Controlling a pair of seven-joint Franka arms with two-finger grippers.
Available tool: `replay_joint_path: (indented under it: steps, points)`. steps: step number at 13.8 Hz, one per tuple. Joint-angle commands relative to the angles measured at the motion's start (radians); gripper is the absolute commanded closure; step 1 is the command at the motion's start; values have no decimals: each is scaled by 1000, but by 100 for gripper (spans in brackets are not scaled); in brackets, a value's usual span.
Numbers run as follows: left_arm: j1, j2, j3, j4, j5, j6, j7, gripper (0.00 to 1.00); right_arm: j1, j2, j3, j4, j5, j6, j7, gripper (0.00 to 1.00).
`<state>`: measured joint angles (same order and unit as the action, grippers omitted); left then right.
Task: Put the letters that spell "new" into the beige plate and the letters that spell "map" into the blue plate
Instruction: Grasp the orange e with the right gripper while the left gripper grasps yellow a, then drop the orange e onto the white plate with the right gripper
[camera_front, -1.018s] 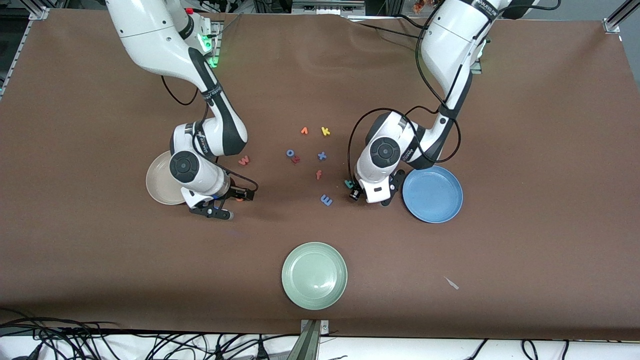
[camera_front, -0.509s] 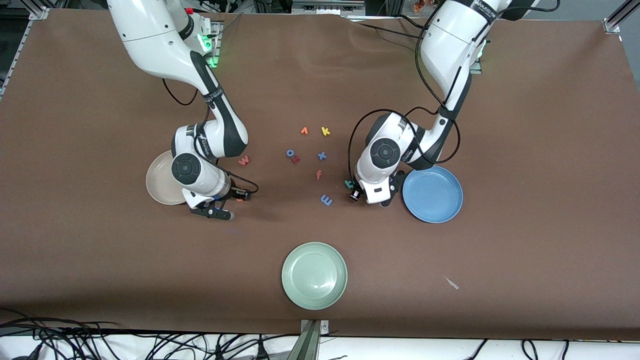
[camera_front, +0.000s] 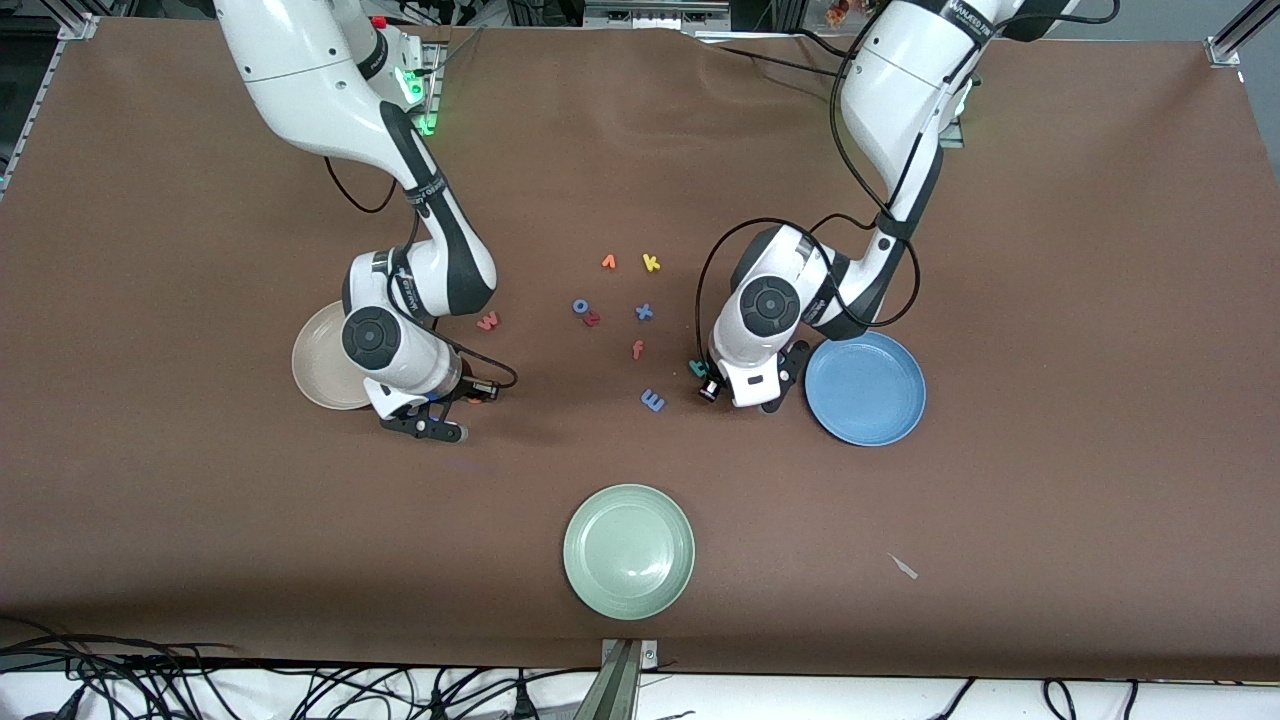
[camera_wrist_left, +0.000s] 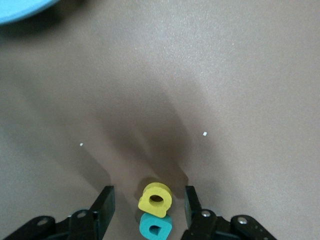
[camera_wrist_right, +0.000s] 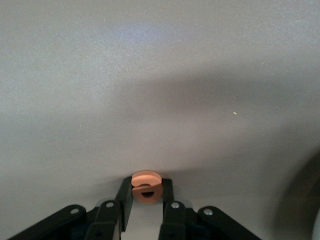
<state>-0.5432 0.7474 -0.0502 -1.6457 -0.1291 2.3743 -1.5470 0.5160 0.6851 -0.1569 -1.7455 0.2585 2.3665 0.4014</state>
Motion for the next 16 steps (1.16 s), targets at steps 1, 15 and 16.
replay_joint_path:
  steps: [1,15,16]
  points:
    - [-11,10,6,14,22,9,-8,43,-2,14,-3,110,13,-132,17,79]
    - [-11,4,6,17,22,9,1,89,-7,-245,-191,-321,-15,-55,-461,29]
    - [-6,0,7,20,22,3,2,89,-7,-259,-191,-310,-15,-81,-460,0]
